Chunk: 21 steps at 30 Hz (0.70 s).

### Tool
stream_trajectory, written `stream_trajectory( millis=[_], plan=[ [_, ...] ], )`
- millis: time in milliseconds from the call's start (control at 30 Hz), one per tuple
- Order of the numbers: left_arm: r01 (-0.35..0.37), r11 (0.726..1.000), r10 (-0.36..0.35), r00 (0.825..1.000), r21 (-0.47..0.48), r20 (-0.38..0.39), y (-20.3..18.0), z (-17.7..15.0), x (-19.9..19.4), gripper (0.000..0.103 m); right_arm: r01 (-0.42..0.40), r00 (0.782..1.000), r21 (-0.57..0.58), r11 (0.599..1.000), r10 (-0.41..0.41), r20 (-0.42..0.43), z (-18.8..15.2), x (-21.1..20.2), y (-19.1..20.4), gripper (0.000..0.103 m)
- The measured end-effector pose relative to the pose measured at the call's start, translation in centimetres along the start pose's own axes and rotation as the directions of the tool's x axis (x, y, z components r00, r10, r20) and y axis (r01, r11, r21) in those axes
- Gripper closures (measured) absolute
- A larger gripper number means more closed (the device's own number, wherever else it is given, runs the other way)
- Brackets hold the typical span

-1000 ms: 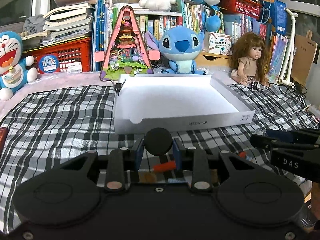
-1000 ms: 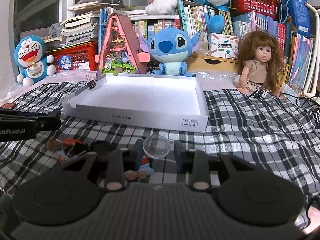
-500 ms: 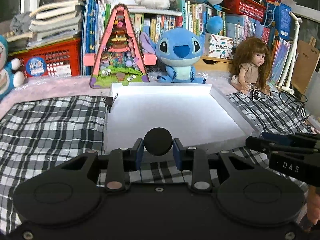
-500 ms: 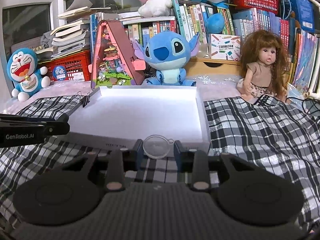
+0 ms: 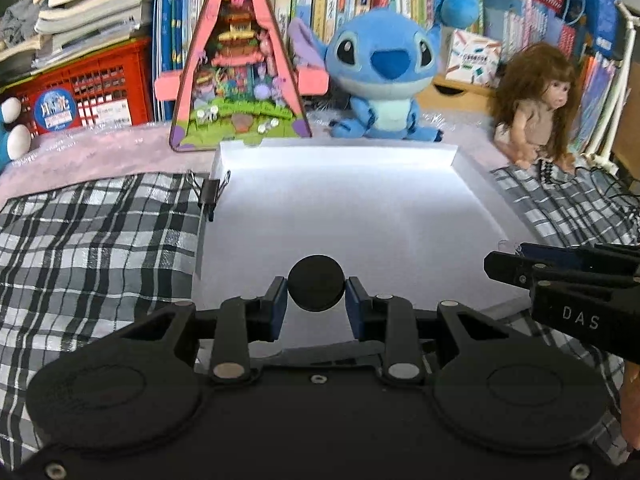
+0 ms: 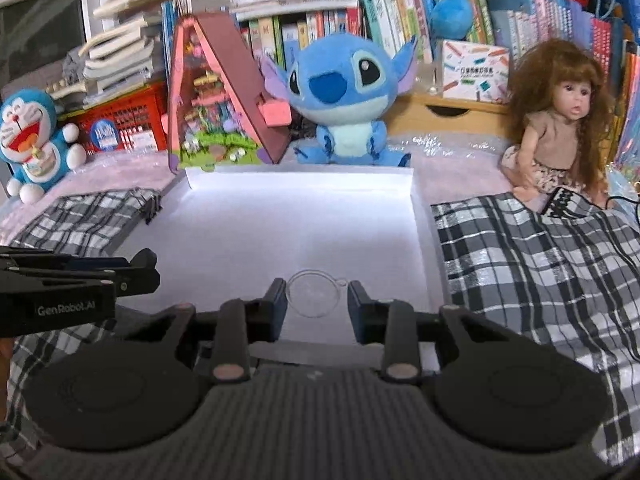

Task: Organize rigid objects
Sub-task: 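Carry the disc into the white tray and open the left tool while the right releases the cup there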

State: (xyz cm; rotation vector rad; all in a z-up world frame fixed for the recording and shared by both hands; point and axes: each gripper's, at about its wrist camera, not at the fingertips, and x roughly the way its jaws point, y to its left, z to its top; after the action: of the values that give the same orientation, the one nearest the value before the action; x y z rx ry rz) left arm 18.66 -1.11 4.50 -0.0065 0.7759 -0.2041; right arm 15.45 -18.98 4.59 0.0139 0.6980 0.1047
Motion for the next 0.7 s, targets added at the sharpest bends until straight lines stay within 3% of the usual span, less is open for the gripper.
stream_trajectory(
  millis=[267, 700],
  plan=[
    [-0.024, 1.000, 0.024, 0.999, 0.004, -0.036, 0.0, -0.6, 1.7, 0.074, 0.011, 0.997, 0.000, 1.000, -0.011, -0.070, -0.2, 2.5, -0.2, 0.065],
    [-0.040, 0.999, 0.040, 0.998, 0.011, -0.042, 0.0, -1.1, 2.4, 0.073, 0.019, 0.995, 0.001, 1.000, -0.019, -0.100, -0.6, 3.8, -0.2, 0.065]
  ],
)
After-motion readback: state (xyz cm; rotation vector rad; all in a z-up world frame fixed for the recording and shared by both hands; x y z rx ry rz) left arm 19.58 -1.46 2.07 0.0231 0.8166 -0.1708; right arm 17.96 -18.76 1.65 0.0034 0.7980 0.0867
